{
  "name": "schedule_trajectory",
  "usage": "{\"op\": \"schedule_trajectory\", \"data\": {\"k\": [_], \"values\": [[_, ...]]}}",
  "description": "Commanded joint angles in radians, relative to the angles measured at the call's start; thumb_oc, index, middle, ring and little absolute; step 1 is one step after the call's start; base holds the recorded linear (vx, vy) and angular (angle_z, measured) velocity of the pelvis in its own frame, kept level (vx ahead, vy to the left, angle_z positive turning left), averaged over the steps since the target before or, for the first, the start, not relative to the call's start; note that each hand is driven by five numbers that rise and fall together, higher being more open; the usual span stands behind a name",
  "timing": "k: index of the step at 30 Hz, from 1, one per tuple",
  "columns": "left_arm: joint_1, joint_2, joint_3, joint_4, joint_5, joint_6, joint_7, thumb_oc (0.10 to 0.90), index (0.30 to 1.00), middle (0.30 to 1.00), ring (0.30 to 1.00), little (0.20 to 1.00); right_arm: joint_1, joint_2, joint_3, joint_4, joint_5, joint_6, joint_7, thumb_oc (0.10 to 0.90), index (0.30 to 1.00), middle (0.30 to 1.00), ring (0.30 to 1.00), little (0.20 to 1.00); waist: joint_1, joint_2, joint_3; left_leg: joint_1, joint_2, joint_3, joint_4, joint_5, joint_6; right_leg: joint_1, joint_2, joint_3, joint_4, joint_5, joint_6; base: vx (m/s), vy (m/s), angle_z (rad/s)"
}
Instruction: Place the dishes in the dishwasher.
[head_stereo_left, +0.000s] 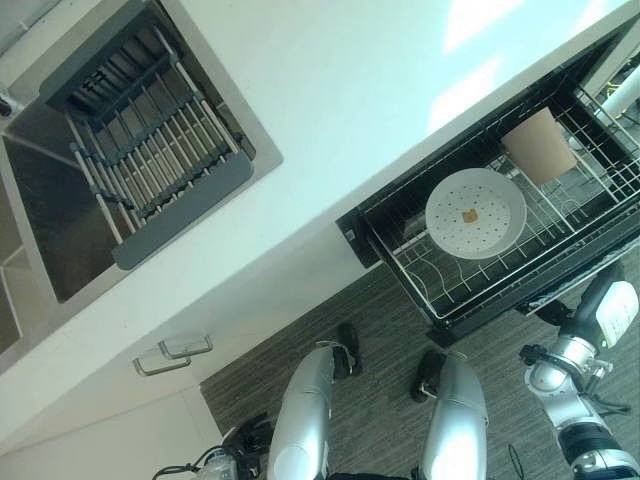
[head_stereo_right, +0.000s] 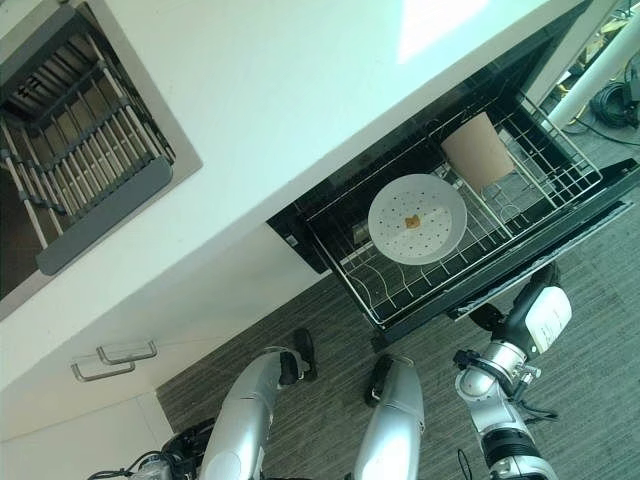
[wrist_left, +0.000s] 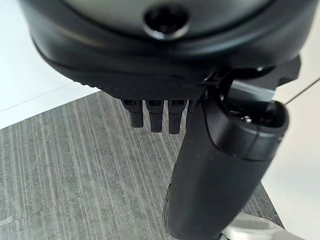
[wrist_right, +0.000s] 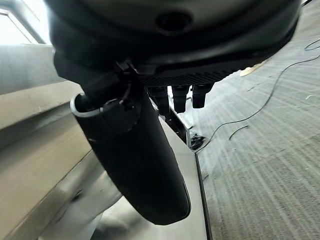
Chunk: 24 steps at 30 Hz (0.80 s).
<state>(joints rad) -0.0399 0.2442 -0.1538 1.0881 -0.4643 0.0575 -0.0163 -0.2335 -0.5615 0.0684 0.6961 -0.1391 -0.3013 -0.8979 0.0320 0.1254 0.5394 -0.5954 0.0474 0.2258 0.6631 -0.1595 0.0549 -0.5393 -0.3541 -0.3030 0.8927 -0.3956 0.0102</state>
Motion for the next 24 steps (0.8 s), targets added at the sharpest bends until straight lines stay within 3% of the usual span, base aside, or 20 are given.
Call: {"op": "schedule_trajectory", "data": {"k": [1, 7, 11, 17, 18, 24], "values": [[0.118, 0.002, -0.021, -0.019, 0.014, 0.006, -0.017, 0.8, 0.9, 0.9, 0.9, 0.9, -0.137, -0.114, 0.041, -0.144, -0.061, -0.095, 0.03, 0.8, 0.9, 0.9, 0.9, 0.9, 0.063, 0.005, -0.019, 0.136, -0.005, -0.012, -0.101, -0.114, 0.02, 0.035, 0.021, -0.04, 0.034, -0.047, -0.048, 0.04, 0.078, 0.15], [0.124, 0.004, -0.021, -0.004, 0.024, -0.004, -0.029, 0.8, 0.9, 0.9, 0.9, 0.9, -0.261, -0.153, 0.079, -0.168, -0.038, -0.087, 0.082, 0.8, 0.9, 0.9, 0.9, 0.9, 0.102, 0.01, -0.019, 0.12, -0.02, -0.026, -0.14, -0.086, 0.016, 0.026, 0.026, -0.056, 0.02, -0.038, -0.045, 0.03, 0.047, 0.11], [0.13, 0.003, -0.041, -0.021, 0.028, -0.009, -0.02, 0.8, 0.9, 0.9, 0.9, 0.9, -0.411, -0.169, 0.14, -0.17, -0.021, -0.038, 0.117, 0.8, 0.9, 0.9, 0.9, 0.9, 0.151, 0.027, -0.019, 0.115, -0.037, -0.041, -0.164, -0.065, 0.014, 0.033, 0.017, -0.088, 0.009, -0.029, -0.044, 0.04, 0.031, 0.18], [0.137, 0.017, -0.049, -0.023, 0.038, -0.001, -0.044, 0.8, 0.9, 0.9, 0.9, 0.9, -0.545, -0.183, 0.204, -0.144, -0.049, -0.007, 0.173, 0.8, 0.9, 0.9, 0.9, 0.9, 0.192, 0.042, -0.019, 0.104, -0.05, -0.06, -0.174, -0.047, 0.011, 0.039, 0.012, -0.113, 0.011, -0.024, -0.046, 0.02, 0.013, 0.11], [0.143, 0.026, -0.055, -0.03, 0.043, -0.002, -0.055, 0.8, 0.9, 0.9, 0.9, 0.9, -0.611, -0.192, 0.229, -0.126, -0.023, 0.024, 0.23, 0.8, 0.9, 0.9, 0.9, 0.9, 0.211, 0.046, -0.019, 0.101, -0.054, -0.07, -0.192, -0.031, 0.007, 0.047, 0.014, -0.126, 0.004, -0.02, -0.047, 0.02, 0.002, 0.05], [0.142, 0.059, -0.083, -0.068, 0.121, -0.046, -0.029, 0.8, 0.9, 0.9, 0.9, 0.9, -0.73, -0.232, 0.276, -0.084, -0.038, 0.031, 0.255, 0.8, 0.9, 0.9, 0.9, 0.9, 0.246, 0.051, -0.019, 0.111, -0.057, -0.1, -0.283, 0.031, -0.004, 0.067, 0.028, -0.152, -0.051, 0.008, -0.035, 0.0, -0.023, 0.13]]}}
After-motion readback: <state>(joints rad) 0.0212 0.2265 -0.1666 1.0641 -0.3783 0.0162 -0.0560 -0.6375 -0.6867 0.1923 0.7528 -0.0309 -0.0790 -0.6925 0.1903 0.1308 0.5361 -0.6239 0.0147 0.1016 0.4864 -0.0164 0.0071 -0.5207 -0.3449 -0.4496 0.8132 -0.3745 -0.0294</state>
